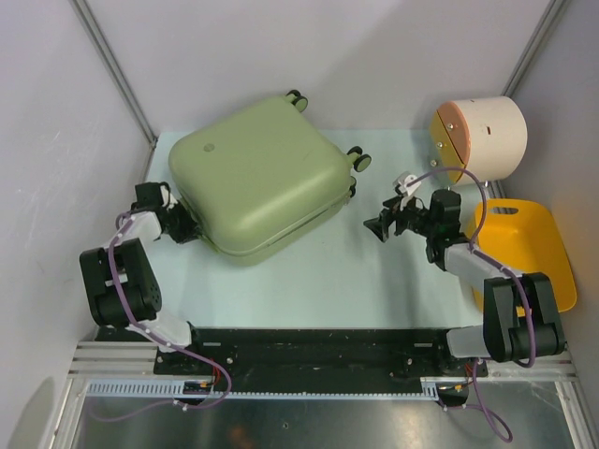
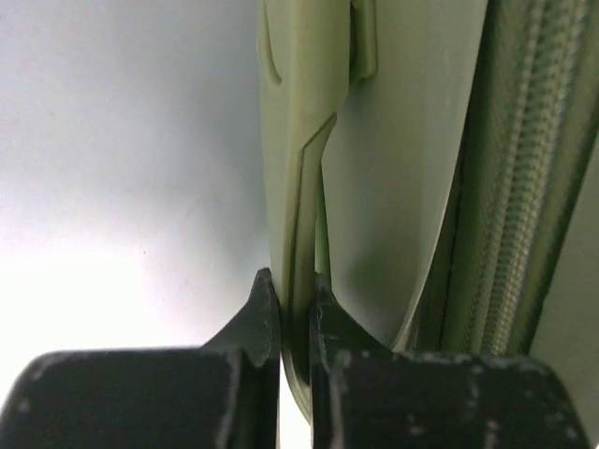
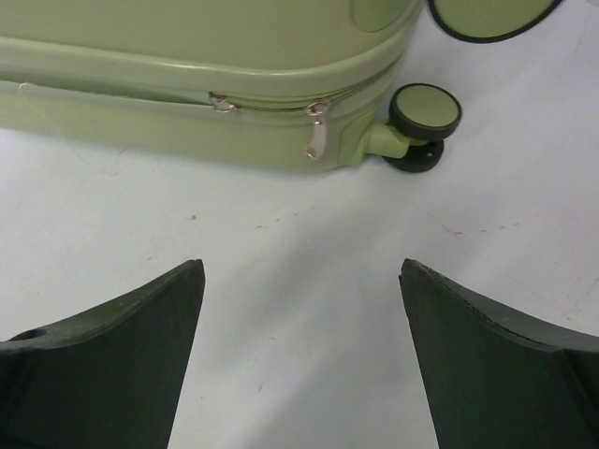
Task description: Open, take out, and arrange the luggage
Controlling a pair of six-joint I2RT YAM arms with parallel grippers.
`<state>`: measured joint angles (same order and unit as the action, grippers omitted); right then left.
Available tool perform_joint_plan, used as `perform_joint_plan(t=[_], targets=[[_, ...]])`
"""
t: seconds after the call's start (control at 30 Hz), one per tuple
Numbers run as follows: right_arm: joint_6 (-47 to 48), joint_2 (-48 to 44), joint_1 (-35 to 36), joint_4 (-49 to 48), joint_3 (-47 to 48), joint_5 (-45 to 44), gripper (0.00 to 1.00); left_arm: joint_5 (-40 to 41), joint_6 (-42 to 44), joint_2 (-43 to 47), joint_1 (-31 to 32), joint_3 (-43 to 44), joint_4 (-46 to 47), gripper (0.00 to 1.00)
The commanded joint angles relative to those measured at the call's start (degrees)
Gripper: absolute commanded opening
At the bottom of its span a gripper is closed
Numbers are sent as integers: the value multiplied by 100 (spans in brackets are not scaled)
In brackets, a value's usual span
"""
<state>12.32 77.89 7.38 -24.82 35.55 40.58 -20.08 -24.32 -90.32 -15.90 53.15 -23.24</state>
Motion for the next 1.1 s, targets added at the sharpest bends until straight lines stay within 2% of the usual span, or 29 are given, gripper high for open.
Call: perform_joint_plan(t=[0.0,0.1,0.23,0.33,0.5,0.77,0.87,1.0,1.07], targets=[[394,-230,219,-734,-285,161,87,162,1137,-11,-307,292,-514,0],[263,-108,466,-1234,-399,-40,82,30,1524,-301,-519,625,-804,0],[149,349,1063,-2322,-461,-681,81,-119,1754,-661,-546,943,-1147,0],[183,815,1204,-2973,-418,-831,80,-67,1956,-820,-546,1224,-1261,0],[271,1482,1372,-3248,-224,-928,79,-207,2150,-996,-572,1611,-1367,0],[16,2230,1337,-3574,355,-1008,75,-278,2291,-1198,-598,1682,-1393,0],[-36,2467,1319,-3688,558,-912,70,-304,2291,-1268,-590,1717,-1393,0],[-89,2635,1363,-3706,646,-762,52,-321,2291,-1339,-607,1822,-1393,0],[-124,2670,1363,-3662,646,-709,47,-322,2291,-1365,-625,1848,-1402,0]])
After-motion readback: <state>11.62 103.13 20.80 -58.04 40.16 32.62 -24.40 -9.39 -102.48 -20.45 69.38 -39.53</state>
